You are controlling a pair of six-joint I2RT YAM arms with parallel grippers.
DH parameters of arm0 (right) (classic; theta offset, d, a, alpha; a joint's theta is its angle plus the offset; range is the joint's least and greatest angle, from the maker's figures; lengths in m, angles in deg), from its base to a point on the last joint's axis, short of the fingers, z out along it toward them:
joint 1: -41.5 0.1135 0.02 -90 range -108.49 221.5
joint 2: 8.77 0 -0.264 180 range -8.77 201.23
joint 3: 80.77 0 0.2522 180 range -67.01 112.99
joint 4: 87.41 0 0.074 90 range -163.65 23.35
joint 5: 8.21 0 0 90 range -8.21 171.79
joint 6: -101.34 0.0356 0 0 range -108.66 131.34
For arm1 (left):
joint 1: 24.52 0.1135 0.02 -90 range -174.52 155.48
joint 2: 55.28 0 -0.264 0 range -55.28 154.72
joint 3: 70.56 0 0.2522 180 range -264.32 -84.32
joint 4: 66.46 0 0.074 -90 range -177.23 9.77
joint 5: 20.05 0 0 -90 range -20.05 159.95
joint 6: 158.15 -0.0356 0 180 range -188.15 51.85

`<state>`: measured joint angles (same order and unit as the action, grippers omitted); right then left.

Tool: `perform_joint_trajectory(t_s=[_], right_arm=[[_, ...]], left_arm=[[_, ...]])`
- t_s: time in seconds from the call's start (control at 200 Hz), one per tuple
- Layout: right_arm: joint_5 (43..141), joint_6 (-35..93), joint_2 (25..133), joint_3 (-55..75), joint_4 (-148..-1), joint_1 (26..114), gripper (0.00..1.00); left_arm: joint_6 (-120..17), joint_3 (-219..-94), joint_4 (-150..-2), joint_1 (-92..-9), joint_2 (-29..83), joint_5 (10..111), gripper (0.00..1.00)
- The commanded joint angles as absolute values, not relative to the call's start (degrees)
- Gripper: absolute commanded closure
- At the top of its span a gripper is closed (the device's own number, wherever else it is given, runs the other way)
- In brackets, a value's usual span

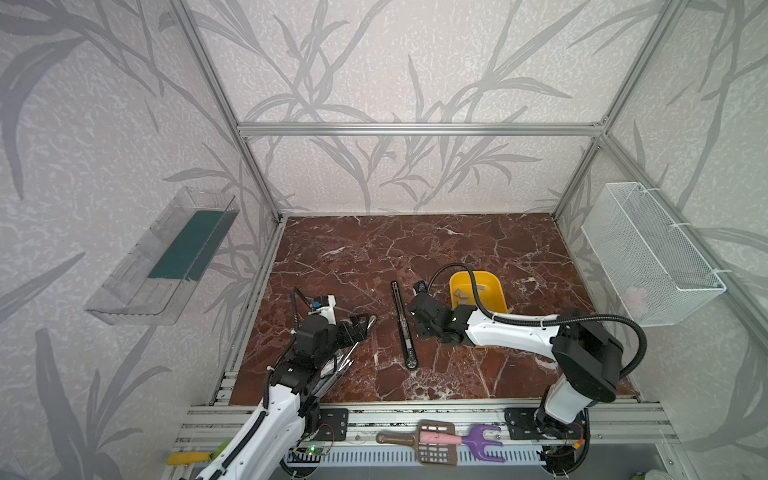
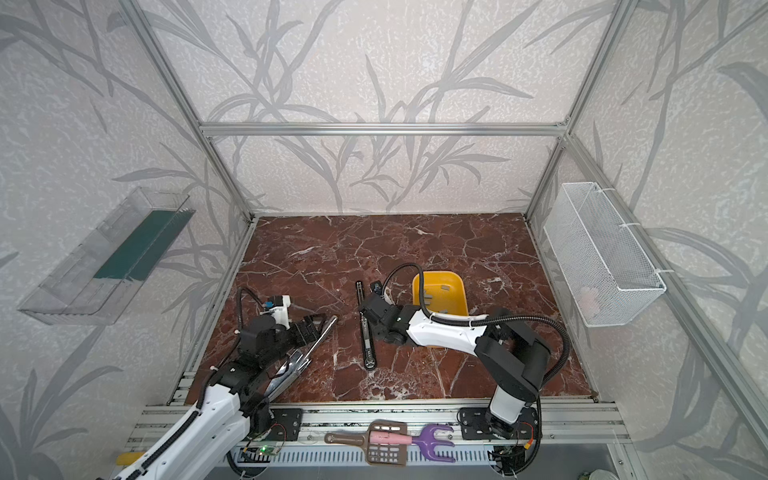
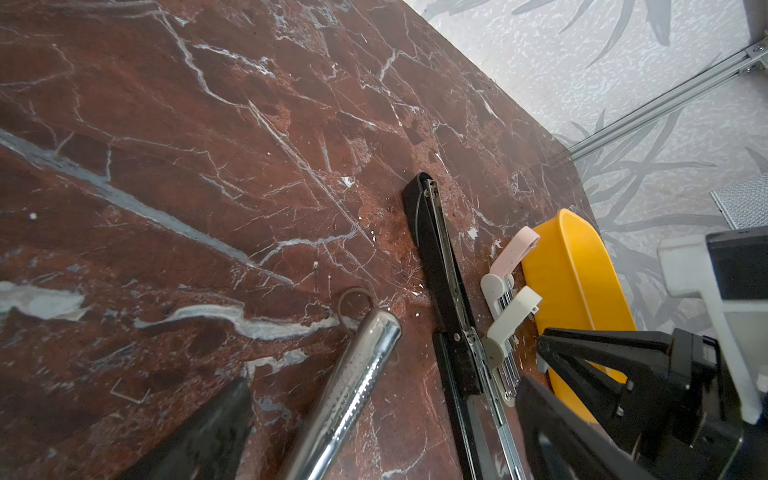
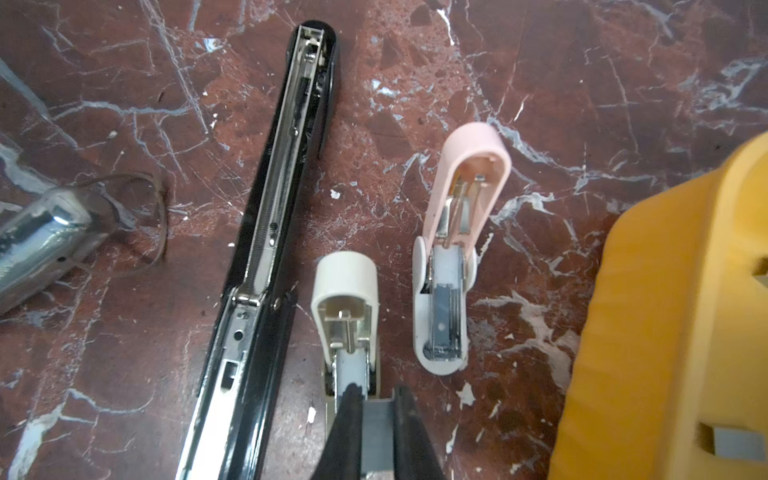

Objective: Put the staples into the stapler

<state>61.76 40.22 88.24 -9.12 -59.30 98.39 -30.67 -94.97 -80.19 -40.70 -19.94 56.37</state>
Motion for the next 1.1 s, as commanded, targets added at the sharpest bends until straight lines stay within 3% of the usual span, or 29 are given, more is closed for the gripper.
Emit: perform_joint_trajectory(t_s=[0.0,1.095], right_arm=[[62.7,40.3,88.7,-9.1,-59.3,98.1,0.93],[64.5,40.4,92.2,-7.1,-57.8,98.2,0.94]], left_arm=[[-31.2,-95.2,-79.8,-41.0,-20.4,57.1,0.01],[-31.3,-95.3,-79.9,-41.1,-20.5,57.4,0.01]])
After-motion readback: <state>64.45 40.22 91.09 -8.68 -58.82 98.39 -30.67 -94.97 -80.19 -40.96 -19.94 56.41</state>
